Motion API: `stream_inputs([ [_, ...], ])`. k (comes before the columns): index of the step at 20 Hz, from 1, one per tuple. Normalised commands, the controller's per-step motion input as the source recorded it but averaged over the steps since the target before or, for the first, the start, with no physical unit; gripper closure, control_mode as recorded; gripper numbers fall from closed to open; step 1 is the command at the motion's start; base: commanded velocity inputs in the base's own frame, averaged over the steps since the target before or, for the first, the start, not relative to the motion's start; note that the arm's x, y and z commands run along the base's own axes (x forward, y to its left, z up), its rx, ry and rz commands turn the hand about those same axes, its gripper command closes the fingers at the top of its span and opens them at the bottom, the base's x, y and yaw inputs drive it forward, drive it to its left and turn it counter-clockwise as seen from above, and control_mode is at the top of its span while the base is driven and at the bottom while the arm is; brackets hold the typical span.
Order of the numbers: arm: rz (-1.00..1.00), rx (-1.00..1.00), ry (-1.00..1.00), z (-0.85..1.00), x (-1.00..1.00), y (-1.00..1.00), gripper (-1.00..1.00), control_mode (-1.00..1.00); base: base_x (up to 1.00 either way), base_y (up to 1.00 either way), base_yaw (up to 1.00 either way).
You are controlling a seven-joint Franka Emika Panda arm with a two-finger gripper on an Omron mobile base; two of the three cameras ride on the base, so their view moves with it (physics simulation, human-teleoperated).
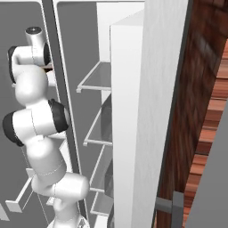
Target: Pick up the frozen steak from the freezer, place it on any shelf in the fridge, and close the fridge and freezer doors when done.
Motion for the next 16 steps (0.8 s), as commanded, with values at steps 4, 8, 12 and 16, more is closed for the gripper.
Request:
stream_inputs([
  [4,0.0,0.03,0.0,-0.01,-0.08,-0.09,1.0,-1.0,0.0,0.0,0.0],
  [8,-0.04,0.0,-0.05,0.0,-0.26,-0.06,1.0,-1.0,0.0,0.0,0.0],
  [12,-0.05,0.0,-0.13,0.05,-0.37,-0.07,1.0,-1.0,0.0,0.0,0.0],
  [16,-0.09,0.0,-0.17,0.23,-0.43,0.0,1.0,-1.0,0.0,0.0,0.0],
])
